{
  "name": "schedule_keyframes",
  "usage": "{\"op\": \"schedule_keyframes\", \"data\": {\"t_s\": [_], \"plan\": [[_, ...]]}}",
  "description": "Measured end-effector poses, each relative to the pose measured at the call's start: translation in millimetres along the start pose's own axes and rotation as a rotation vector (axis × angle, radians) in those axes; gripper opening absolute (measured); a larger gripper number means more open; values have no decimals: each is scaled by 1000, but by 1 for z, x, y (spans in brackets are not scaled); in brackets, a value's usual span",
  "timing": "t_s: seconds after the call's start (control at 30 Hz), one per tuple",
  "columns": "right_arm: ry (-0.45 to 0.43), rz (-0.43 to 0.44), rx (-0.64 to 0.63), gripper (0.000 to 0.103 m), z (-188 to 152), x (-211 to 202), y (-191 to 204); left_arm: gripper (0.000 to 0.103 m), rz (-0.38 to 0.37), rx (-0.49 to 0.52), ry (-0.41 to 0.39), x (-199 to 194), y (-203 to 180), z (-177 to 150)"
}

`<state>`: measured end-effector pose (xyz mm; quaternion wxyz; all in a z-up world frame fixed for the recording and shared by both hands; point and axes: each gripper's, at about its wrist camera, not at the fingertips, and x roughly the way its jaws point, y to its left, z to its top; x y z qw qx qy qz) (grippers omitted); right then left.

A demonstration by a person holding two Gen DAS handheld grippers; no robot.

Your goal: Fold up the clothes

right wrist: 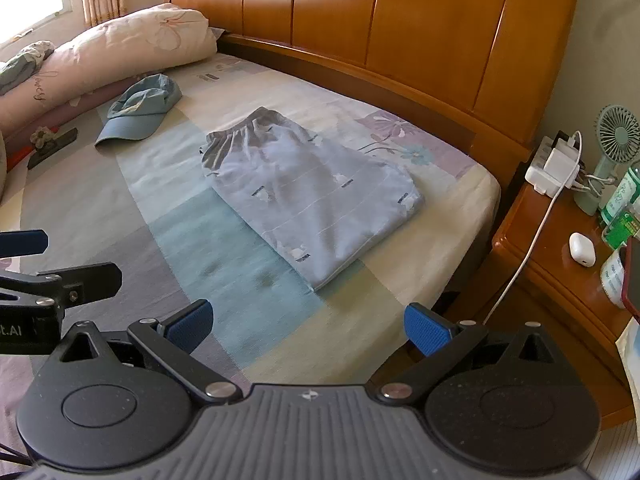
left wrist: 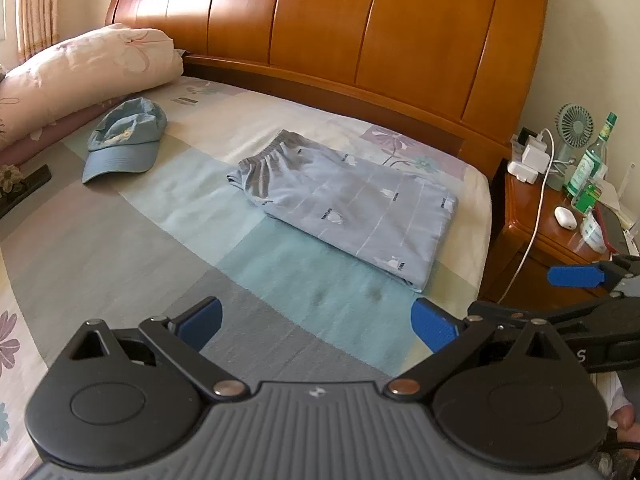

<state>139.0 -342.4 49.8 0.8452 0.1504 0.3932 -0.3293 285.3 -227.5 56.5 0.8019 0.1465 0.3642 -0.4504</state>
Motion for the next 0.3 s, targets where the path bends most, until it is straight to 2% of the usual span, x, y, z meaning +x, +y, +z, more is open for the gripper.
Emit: {"op": "schedule_keyframes", "data": {"t_s": [0.3], "plan": [[4,0,-1,103,0,3,-4,100,6,-3,5,2,-2,1]]}}
